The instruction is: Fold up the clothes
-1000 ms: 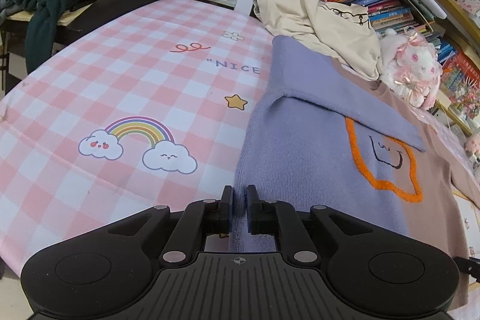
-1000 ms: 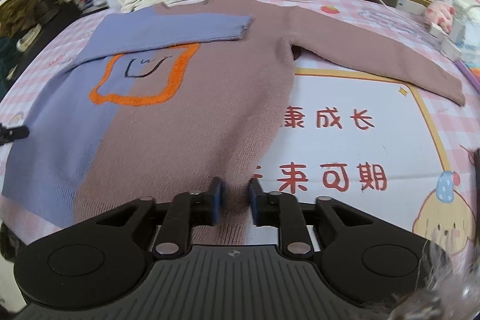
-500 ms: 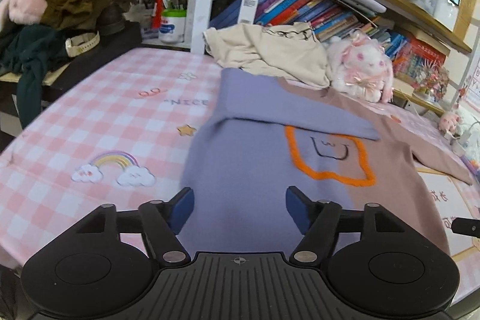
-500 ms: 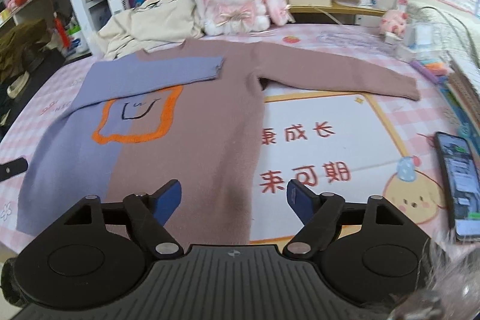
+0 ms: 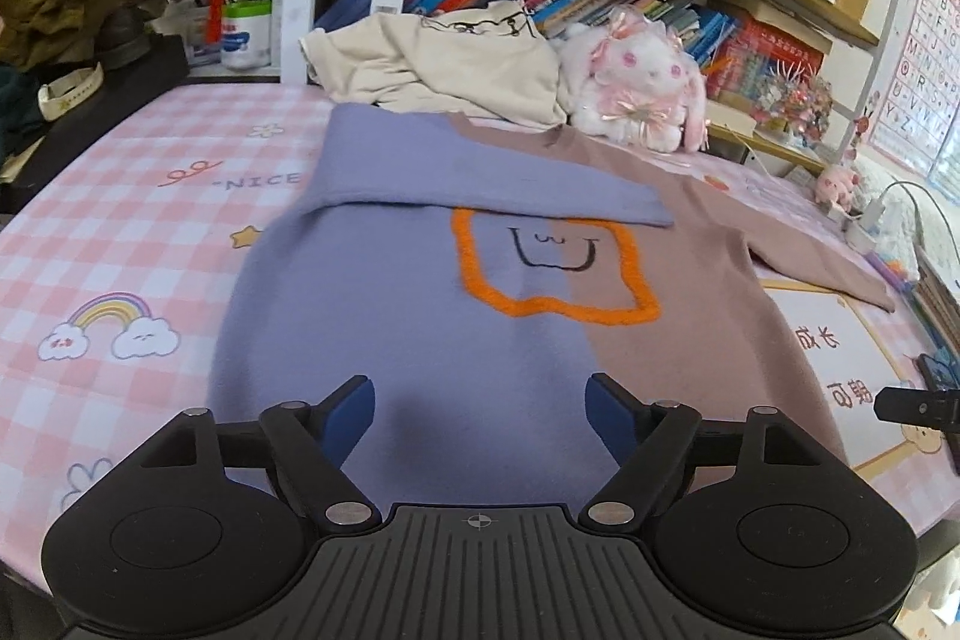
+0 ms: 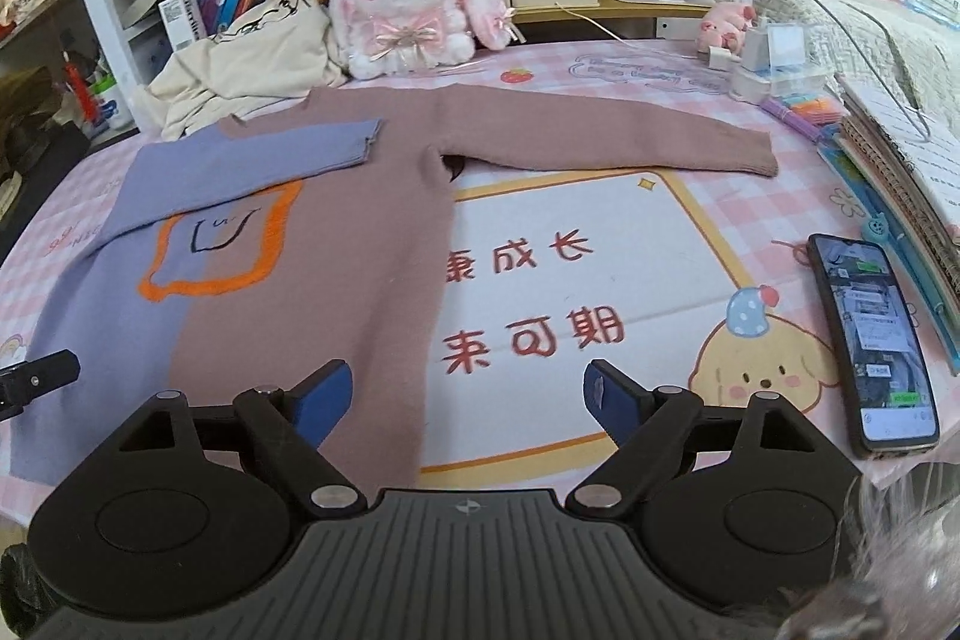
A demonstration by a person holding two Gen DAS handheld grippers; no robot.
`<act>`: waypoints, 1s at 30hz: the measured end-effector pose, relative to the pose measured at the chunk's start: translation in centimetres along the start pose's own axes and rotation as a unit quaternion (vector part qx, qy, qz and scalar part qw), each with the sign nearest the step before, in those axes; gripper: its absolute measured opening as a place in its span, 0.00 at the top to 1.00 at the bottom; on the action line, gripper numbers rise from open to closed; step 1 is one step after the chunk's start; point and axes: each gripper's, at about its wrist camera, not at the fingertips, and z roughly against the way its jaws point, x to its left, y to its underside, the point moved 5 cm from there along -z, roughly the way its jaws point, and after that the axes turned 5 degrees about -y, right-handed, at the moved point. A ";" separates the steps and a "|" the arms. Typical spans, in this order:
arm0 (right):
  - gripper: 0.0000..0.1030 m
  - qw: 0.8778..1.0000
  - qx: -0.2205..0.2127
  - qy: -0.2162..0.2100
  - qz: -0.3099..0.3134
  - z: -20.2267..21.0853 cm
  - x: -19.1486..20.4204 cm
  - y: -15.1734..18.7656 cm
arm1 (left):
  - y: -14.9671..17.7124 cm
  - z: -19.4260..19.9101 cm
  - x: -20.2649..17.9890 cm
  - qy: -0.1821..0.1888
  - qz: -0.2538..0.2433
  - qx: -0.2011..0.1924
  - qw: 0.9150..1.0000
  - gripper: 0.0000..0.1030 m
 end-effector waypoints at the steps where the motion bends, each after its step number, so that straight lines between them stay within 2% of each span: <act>1: 0.18 1.000 0.000 -0.002 0.000 -0.1 -0.3 -0.2 | -0.1 -0.1 -0.3 -0.002 0.001 0.000 1.000 0.22; 7: 0.18 1.000 0.000 -0.015 0.002 -1.0 -2.2 -1.3 | -0.5 -0.7 -2.3 -0.022 0.007 0.000 1.000 0.22; 21: 0.18 0.994 0.026 -0.104 0.000 -5.7 -10.2 -6.8 | -0.2 -1.2 -9.6 -0.117 0.040 0.009 0.992 0.20; 28: 0.18 0.993 0.025 -0.104 -0.044 -7.0 -15.4 -9.7 | 0.8 -0.6 -11.5 -0.148 0.083 0.004 0.985 0.17; 30: 0.18 0.993 0.024 -0.099 -0.060 -7.3 -17.0 -10.5 | 1.1 -0.5 -11.8 -0.156 0.095 0.000 0.983 0.13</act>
